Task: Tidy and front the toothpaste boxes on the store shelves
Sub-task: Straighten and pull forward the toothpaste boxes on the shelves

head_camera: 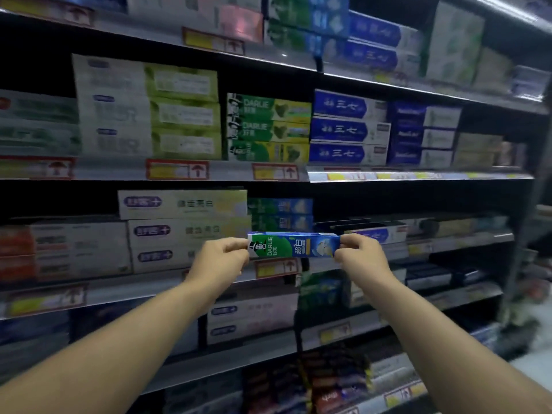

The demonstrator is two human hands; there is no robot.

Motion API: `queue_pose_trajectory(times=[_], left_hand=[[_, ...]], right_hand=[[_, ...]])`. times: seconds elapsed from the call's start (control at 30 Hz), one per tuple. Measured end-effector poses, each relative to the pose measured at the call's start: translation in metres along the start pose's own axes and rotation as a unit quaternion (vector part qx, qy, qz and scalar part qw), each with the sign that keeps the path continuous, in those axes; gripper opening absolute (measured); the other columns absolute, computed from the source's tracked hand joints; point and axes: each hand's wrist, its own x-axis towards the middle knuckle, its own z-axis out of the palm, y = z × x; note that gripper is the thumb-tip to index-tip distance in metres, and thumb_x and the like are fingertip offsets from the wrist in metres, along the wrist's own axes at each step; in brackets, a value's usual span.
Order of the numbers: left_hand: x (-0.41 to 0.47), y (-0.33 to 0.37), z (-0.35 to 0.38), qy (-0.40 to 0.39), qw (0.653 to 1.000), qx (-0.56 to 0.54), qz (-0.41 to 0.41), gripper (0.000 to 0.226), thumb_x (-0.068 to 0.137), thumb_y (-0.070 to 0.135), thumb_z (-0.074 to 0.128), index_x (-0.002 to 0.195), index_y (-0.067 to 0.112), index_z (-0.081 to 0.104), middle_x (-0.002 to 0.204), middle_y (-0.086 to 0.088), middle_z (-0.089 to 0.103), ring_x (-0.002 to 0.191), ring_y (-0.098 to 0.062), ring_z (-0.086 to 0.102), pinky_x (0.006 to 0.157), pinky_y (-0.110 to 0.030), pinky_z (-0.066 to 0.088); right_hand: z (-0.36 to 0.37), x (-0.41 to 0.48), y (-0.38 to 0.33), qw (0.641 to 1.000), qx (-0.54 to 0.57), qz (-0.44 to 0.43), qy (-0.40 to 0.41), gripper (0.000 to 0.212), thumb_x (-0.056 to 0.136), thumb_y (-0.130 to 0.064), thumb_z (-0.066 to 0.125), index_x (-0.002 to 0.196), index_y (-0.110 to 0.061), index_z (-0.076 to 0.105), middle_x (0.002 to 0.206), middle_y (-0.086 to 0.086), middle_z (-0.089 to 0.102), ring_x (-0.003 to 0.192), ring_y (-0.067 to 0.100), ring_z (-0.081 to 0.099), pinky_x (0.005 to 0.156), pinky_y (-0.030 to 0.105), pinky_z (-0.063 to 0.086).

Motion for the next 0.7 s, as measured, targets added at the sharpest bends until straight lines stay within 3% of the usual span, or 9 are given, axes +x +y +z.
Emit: queue_pose_trajectory(times=[0.1,0.2,0.37,0.47,0.53,0.57,0.63,0.7], left_hand=[[0.008,-0.006,0.025,-0.001,1.0,0.007,-0.007,0.04,0.096,0.011,0.056,0.13,0.028,0.068,0.115,0.005,0.068,0.096,-0.018,0.068,0.089,-0.045,0.059],[0.015,-0.009,0.04,0.011,1.0,-0.008,-0.02,0.044,0.097,0.01,0.055,0.137,0.028,0.062,0.103,0.016,0.063,0.094,-0.017,0.069,0.083,-0.043,0.062],[0.028,-0.014,0.057,0.05,0.998,0.004,-0.033,0.046,0.102,0.012,0.051,0.145,0.026,0.055,0.094,0.02,0.059,0.087,-0.02,0.073,0.072,-0.04,0.064],[0.037,-0.016,0.065,0.062,0.997,0.015,-0.045,0.05,0.103,0.014,0.051,0.152,0.023,0.046,0.137,0.003,0.061,0.078,-0.015,0.075,0.062,-0.034,0.063],[0.044,-0.016,0.067,0.06,0.996,0.025,-0.055,0.053,0.103,0.015,0.051,0.155,0.02,0.04,0.145,-0.002,0.057,0.073,-0.014,0.075,0.058,-0.031,0.062],[0.046,-0.016,0.069,0.056,0.996,0.03,-0.061,0.055,0.103,0.016,0.051,0.156,0.019,0.038,0.139,-0.003,0.061,0.071,-0.013,0.074,0.056,-0.03,0.061],[0.048,-0.017,0.074,0.038,0.996,0.052,-0.065,0.059,0.103,0.018,0.052,0.158,0.018,0.031,0.105,0.002,0.071,0.068,-0.013,0.073,0.055,-0.031,0.061],[0.048,-0.019,0.078,0.015,0.994,0.093,-0.058,0.065,0.102,0.02,0.052,0.16,0.016,0.022,0.084,0.002,0.069,0.071,-0.019,0.074,0.057,-0.037,0.063]], right_hand=[[-0.003,0.019,0.016,1.0,0.016,0.015,0.002,0.033,0.093,-0.003,0.058,0.122,-0.015,0.066,0.105,-0.002,0.068,0.094,0.019,0.063,0.072,0.035,0.052],[0.001,0.038,0.027,1.0,0.024,0.016,0.004,0.037,0.092,-0.002,0.057,0.125,-0.015,0.065,0.108,0.0,0.068,0.087,0.017,0.061,0.063,0.029,0.045],[0.024,0.07,0.041,0.999,0.039,0.018,-0.004,0.052,0.095,-0.006,0.06,0.145,-0.013,0.052,0.14,0.004,0.058,0.12,0.023,0.055,0.088,0.034,0.043],[0.037,0.085,0.046,0.999,0.041,0.016,-0.008,0.056,0.097,-0.006,0.06,0.151,-0.012,0.046,0.146,0.008,0.053,0.127,0.027,0.051,0.091,0.035,0.041],[0.044,0.093,0.049,0.999,0.034,0.009,-0.008,0.056,0.097,-0.007,0.059,0.151,-0.012,0.045,0.147,0.009,0.052,0.13,0.028,0.05,0.091,0.035,0.041],[0.047,0.096,0.052,0.999,0.031,0.007,-0.006,0.056,0.097,-0.007,0.058,0.152,-0.012,0.044,0.147,0.009,0.052,0.13,0.029,0.05,0.091,0.036,0.041],[0.052,0.1,0.057,1.0,0.023,0.009,-0.004,0.057,0.098,-0.006,0.057,0.152,-0.013,0.043,0.144,0.008,0.054,0.124,0.028,0.056,0.089,0.038,0.045],[0.057,0.101,0.063,1.0,-0.001,0.008,-0.003,0.057,0.098,-0.006,0.056,0.153,-0.014,0.043,0.138,0.008,0.057,0.097,0.016,0.063,0.08,0.041,0.052]])
